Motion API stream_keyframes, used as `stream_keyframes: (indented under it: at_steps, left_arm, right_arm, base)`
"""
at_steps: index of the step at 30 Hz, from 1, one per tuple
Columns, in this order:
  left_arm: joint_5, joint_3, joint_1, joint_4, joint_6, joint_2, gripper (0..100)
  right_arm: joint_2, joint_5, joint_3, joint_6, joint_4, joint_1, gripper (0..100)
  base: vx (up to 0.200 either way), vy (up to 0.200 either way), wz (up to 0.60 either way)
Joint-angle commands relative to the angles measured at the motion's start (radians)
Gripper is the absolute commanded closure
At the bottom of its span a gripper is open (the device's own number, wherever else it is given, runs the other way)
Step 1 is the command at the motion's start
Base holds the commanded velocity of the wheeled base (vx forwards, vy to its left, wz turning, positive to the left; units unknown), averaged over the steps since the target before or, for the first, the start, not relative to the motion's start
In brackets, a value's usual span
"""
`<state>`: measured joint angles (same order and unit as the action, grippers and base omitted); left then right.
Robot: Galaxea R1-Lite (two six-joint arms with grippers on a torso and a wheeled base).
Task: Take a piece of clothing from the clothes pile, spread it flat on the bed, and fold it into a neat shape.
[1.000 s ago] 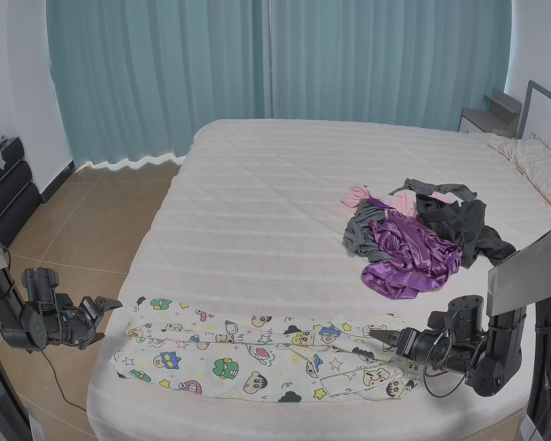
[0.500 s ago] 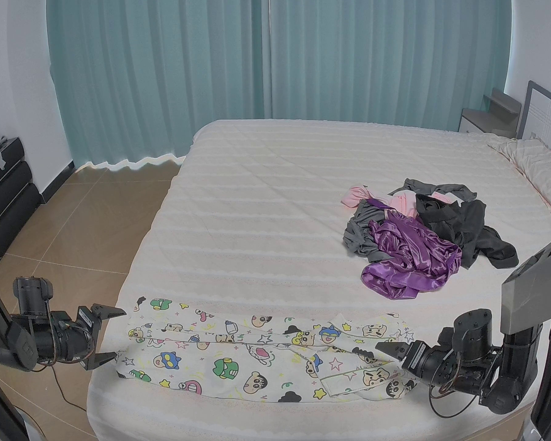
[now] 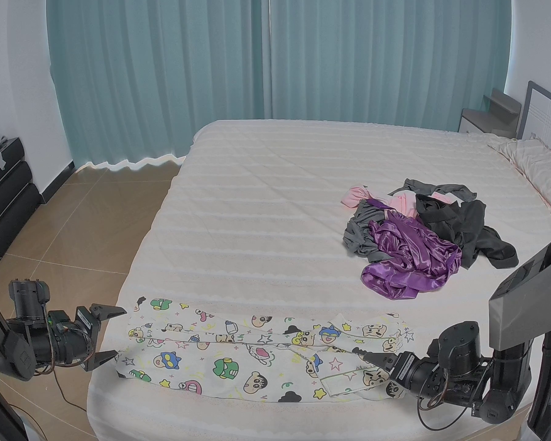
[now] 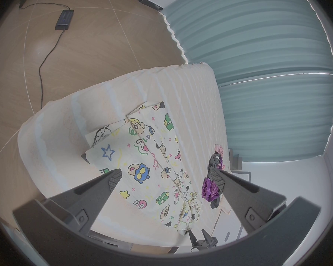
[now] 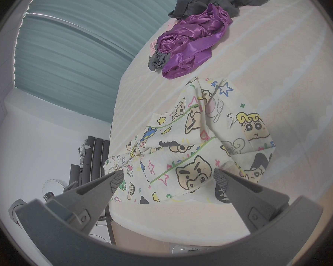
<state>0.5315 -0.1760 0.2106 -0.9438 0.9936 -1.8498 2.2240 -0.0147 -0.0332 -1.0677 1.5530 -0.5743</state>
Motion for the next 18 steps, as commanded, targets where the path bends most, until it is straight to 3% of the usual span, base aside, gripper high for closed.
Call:
stream_keyframes:
  at_steps: [1,5,8,18]
  left_arm:
    - [-0.001,0.004,0.0,-0.003,0.0,-0.005,0]
    - [-0.001,0.003,0.0,-0.003,0.003,-0.005,0]
    - [-0.002,0.003,0.0,-0.003,0.003,-0.003,0]
    - [-0.002,0.003,0.0,-0.003,0.0,-0.005,0]
  right_arm:
    - [0.029,-0.002,-0.005,0.0,0.009,-0.007,0]
    - [0.06,-0.002,-0.01,-0.002,0.01,-0.007,0]
    - [0.052,-0.004,-0.007,-0.002,0.01,-0.015,0]
    - [0.048,-0.014,-0.017,-0.006,0.012,-0.039,0]
  base:
    - [0.0,0.0,0.0]
    - [0.0,0.0,0.0]
    - [-0.2,0.0,0.0]
    - [0.0,0.0,0.0]
